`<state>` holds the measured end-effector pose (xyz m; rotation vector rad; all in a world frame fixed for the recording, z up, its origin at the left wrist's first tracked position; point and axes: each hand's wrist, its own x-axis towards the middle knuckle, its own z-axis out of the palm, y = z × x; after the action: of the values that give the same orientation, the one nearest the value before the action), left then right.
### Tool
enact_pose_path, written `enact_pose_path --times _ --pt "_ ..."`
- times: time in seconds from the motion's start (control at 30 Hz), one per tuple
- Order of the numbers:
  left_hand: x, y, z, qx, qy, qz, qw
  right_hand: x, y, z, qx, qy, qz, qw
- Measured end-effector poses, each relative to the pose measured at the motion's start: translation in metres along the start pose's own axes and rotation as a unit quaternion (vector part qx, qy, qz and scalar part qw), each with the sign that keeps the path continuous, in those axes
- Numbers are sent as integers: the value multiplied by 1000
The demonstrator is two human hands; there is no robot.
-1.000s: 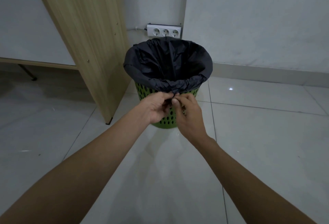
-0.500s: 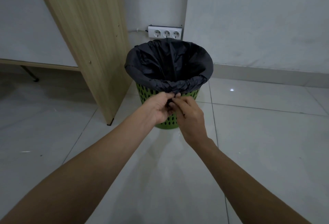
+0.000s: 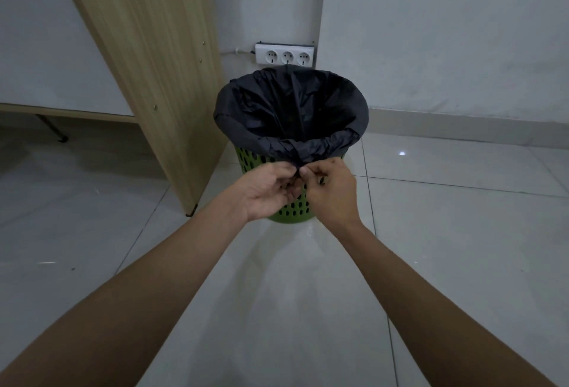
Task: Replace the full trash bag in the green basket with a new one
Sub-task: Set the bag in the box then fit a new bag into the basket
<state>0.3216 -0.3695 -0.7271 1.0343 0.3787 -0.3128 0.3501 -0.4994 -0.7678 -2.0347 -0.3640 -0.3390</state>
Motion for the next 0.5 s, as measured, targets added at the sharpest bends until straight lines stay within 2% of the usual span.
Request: enact_pose_path --times 0.1,0.17,0.27,0.37,0.4,0.5 --pt "1 -5 5 -11 27 13 999 1 -8 -3 120 8 93 988" --pt "1 -9 11 -31 56 15 998 -2 -11 -2 157 46 106 981" --pt "2 -13 16 -60 77 15 995 -11 -5 0 118 98 23 988" --pt "4 -13 17 -61 106 5 993 -19 7 2 59 76 -97 991" --pt "4 -13 18 -50 117 -6 992 -20 10 2 55 63 -105 991" --pt "4 -11 18 4 140 -35 989 -18 10 3 96 33 -37 994"
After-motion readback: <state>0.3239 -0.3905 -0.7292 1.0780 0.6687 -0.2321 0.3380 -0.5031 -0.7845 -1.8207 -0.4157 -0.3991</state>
